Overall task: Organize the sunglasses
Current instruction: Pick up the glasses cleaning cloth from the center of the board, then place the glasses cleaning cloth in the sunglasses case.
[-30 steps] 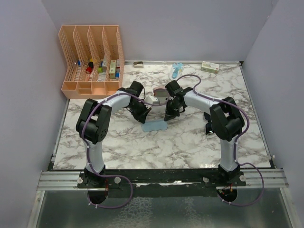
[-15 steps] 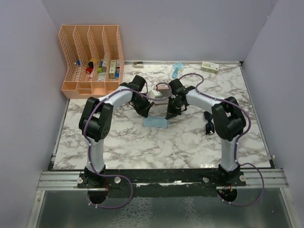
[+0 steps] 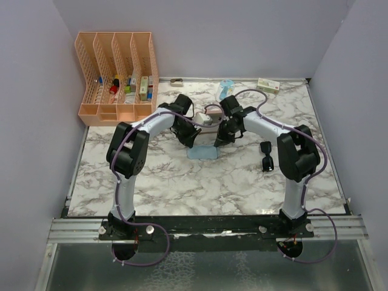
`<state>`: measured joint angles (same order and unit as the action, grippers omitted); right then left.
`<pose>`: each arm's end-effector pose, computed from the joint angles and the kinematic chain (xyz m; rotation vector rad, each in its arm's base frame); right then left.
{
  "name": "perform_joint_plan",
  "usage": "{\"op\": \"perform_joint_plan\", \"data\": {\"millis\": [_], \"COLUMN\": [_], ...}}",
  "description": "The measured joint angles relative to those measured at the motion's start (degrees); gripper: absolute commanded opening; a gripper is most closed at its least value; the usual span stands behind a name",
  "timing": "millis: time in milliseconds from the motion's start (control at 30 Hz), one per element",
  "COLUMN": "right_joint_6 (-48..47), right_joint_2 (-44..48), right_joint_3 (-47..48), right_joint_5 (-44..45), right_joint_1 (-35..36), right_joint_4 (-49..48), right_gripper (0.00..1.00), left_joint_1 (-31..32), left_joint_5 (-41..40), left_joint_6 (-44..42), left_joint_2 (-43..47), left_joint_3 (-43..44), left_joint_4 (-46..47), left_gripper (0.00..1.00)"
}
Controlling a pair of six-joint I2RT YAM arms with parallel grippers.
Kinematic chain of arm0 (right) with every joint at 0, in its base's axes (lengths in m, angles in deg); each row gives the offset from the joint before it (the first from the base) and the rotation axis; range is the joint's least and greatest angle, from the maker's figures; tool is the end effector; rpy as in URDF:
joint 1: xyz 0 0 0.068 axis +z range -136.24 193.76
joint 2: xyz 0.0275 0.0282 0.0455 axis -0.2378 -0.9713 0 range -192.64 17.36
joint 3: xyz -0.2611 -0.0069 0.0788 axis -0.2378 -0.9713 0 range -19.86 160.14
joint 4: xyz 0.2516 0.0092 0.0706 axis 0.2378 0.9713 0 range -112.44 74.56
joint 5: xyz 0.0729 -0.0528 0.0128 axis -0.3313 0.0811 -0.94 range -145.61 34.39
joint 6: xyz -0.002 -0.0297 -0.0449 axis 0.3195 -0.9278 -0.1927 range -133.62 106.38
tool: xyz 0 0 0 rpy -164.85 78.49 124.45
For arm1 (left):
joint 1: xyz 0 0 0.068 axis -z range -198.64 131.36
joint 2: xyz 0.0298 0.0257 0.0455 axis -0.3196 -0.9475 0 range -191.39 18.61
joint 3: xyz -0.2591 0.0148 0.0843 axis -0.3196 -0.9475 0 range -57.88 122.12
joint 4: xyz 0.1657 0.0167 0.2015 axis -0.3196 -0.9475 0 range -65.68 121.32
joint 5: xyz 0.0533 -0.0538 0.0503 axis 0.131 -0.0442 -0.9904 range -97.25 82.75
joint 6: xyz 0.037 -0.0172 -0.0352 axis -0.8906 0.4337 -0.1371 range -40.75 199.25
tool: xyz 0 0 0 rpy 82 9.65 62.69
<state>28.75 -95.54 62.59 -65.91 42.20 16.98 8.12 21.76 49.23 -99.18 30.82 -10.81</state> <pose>0.3504 0.1970 0.1819 0.3072 2.8989 0.5138 0.3674 -0.2047 0.1809 1.3964 2.3389 -0.6910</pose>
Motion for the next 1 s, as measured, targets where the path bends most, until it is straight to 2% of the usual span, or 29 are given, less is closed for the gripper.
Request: {"op": "perform_joint_plan", "data": {"millis": [567,1000], "right_joint_6": [0.0,0.0], "right_joint_2": [0.6,0.5], "right_joint_3": [0.0,2.8], "right_joint_5": [-0.5,-1.4], "right_joint_1": [-5.1,-7.7], "right_joint_4": [-0.1,-0.8], "right_gripper": [0.01,0.01], "left_joint_1": [0.4,1.1], "left_joint_5": [-1.7,-2.8], "left_joint_6": [1.2,1.4], "left_joint_2": [-2.7,-7.7], "left_joint_3": [5.4,15.7], "left_joint_4": [-0.5,-3.1], "left_gripper": [0.0,0.0]}}
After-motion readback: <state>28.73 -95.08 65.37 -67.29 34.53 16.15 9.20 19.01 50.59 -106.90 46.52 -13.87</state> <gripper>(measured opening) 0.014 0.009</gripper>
